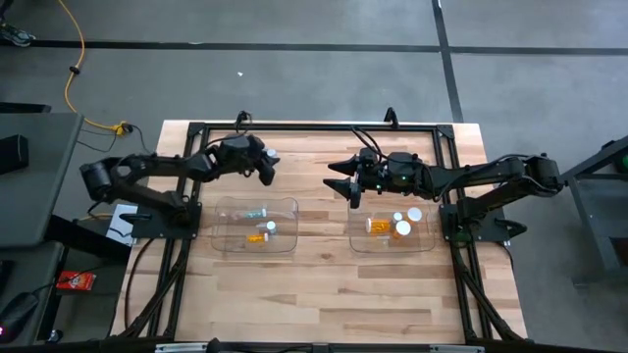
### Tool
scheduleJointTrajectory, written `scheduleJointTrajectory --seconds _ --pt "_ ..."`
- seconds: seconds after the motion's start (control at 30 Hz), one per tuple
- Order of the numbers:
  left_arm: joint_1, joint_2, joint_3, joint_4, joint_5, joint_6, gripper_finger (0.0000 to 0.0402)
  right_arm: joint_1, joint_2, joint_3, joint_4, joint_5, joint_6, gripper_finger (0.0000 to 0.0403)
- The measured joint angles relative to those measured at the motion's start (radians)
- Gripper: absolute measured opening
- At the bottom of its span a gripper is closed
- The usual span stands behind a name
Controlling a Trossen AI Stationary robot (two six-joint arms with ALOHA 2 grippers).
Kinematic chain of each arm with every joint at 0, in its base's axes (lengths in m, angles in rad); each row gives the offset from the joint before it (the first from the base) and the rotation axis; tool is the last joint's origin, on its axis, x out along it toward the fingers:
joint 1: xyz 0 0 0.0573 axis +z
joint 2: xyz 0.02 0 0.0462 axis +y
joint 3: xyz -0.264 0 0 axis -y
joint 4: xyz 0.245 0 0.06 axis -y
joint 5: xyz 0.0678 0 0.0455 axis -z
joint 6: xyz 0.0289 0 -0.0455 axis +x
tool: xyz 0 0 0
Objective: Pick and place medicine bottles into bin by pill shape (circle, oval)
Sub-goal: Put the blue capsule bottle into the right transparent bin
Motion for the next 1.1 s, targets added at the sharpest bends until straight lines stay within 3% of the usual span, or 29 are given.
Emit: scheduleJointTrajectory --seconds 0.17,0.27,0.43,0.6,0.83,1.1 --pt "-0.041 -0.125 0.038 -0.051 0.220 -0.100 0.0092 0.000 0.000 0.000 -0.015 -0.002 -0.024 0.0295" --pt "-0.108 -0.162 0.101 -0.145 0.288 -0.103 0.0091 0.000 0.000 0.000 -0.029 -0.014 -0.052 0.0295" --pt "-0.256 -0.169 0.249 -0.288 0.285 -0.021 0.0091 -0.023 0.000 0.000 -0.060 -0.075 -0.045 0.0295" --pt "-0.368 -0.116 0.398 -0.436 0.218 0.059 0.0092 -0.035 0.000 0.004 -0.067 -0.115 -0.067 0.0295" --pt "-0.426 0.005 0.538 -0.529 0.165 0.090 0.0092 -0.016 0.014 0.134 -0.318 -0.139 -0.221 0.0295" --pt "-0.453 0.106 0.629 -0.501 0.162 0.128 0.0093 -0.017 0.041 0.173 -0.352 -0.137 -0.246 0.0295"
